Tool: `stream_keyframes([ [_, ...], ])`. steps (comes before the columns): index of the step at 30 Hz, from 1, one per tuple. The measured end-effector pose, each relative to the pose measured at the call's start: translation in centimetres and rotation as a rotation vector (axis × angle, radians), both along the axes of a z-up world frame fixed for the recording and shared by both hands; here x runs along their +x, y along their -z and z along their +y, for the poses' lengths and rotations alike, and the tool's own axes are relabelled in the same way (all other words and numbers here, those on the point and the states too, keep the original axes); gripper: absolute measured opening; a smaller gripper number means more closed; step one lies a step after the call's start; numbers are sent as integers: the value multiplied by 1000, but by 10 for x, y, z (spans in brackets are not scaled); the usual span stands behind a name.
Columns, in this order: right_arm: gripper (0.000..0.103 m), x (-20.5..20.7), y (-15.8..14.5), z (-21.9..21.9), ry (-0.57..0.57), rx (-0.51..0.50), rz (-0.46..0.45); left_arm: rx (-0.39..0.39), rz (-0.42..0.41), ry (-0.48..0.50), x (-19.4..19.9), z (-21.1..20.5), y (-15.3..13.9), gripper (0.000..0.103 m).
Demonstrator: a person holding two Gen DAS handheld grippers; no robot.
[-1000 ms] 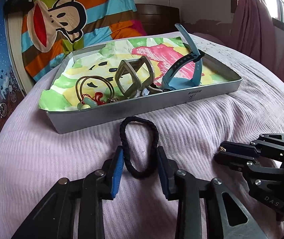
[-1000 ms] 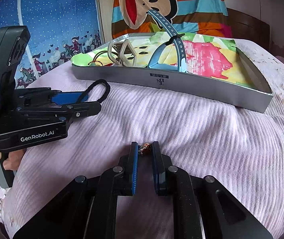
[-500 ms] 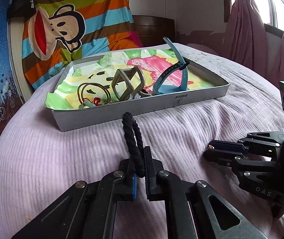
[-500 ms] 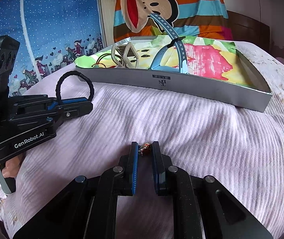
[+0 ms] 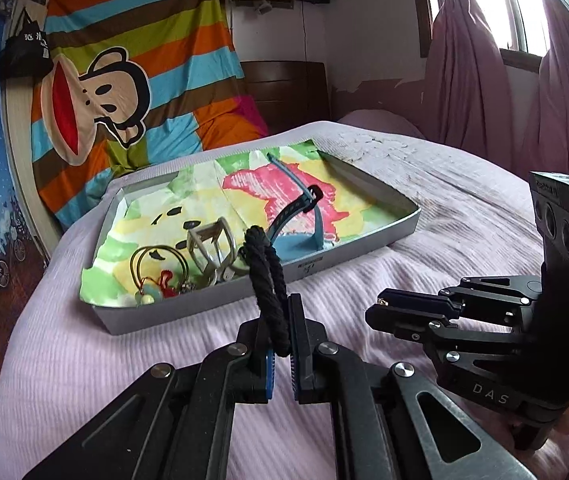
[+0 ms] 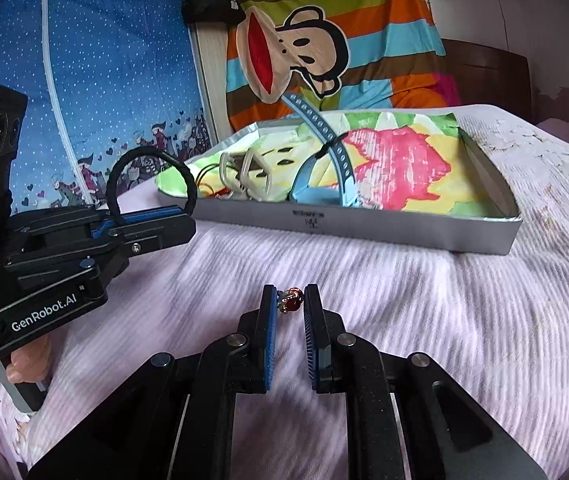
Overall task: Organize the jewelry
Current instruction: 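Carry the black hair tie and small charm over the tray with both tools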
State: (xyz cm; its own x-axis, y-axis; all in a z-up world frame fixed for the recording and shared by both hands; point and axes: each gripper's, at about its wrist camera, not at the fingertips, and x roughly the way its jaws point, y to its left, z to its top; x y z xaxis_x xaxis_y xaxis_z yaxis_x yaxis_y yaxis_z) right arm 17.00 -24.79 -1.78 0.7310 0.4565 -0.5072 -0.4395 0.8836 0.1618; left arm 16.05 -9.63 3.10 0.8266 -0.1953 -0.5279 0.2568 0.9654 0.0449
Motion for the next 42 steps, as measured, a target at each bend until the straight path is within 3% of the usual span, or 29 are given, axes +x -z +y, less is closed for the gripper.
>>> stream_keyframes([
  [8, 12, 35, -29, -25, 93, 42, -102, 7, -3, -37, 49, -16, -27, 6],
  [13, 12, 65, -27, -39, 137, 70, -68, 15, 51, -85, 84, -17, -31, 6],
  [20, 12, 95, -14, -35, 130, 8, 29, 11, 171, -101, 116, -23, -17, 6],
  [26, 12, 105, -5, -30, 121, -9, 81, 56, 214, -96, 125, -30, -5, 6],
  [42, 13, 104, -3, -30, 121, -10, 84, 30, 228, -108, 120, -19, 2, 7],
])
